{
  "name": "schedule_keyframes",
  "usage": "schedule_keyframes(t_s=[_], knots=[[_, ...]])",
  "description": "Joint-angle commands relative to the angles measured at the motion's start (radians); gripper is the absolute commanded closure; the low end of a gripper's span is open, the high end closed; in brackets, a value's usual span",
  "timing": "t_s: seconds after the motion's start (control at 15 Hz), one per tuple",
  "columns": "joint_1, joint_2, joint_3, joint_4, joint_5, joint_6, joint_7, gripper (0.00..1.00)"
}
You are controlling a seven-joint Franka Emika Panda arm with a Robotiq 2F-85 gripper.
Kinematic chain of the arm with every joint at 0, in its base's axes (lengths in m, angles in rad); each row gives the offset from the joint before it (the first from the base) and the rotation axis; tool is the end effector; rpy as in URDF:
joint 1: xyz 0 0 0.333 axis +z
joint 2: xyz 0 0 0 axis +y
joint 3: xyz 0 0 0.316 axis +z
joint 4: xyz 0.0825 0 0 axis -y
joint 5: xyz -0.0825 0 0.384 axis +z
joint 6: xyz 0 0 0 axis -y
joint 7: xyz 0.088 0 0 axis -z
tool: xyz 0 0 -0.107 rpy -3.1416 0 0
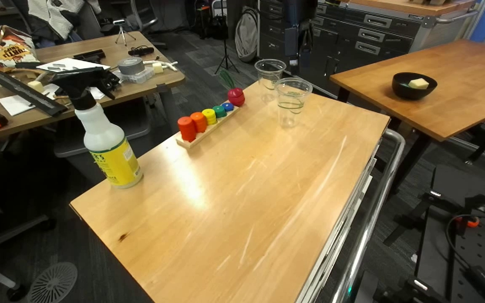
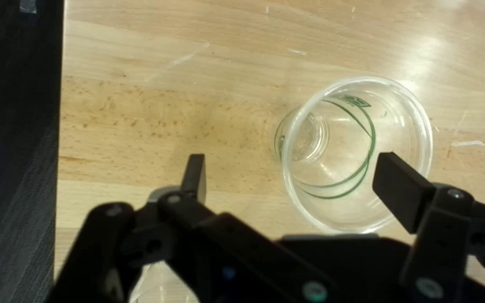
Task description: Stack the three clear plastic cups together
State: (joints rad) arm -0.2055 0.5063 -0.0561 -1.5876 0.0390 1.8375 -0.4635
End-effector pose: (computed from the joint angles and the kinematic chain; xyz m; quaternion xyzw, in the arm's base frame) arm 0.6368 -0.1628 0.3236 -0.9874 -0.0942 0.1177 0.0490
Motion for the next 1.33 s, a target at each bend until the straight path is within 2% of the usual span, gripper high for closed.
schedule_keyframes(t_s=[0.0, 0.13, 0.2, 0.27, 0.87, 1.0, 1.27], knots=[[0.0, -0.014, 0.013, -0.054, -0.021, 0.038, -0.02, 0.0], [0.002, -0.008, 0.019, -0.065, -0.016, 0.046, -0.022, 0.0], [0.002, -0.005, 0.024, -0.067, -0.012, 0.045, -0.022, 0.1], [0.002, 0.001, 0.027, -0.062, -0.01, 0.045, -0.02, 0.26], [0.012, 0.014, 0.034, -0.085, -0.027, 0.062, -0.016, 0.96], [0.01, 0.002, 0.033, -0.104, -0.029, 0.053, -0.013, 1.0], [-0.001, -0.051, 0.034, -0.1, 0.005, -0.004, 0.011, 0.99]])
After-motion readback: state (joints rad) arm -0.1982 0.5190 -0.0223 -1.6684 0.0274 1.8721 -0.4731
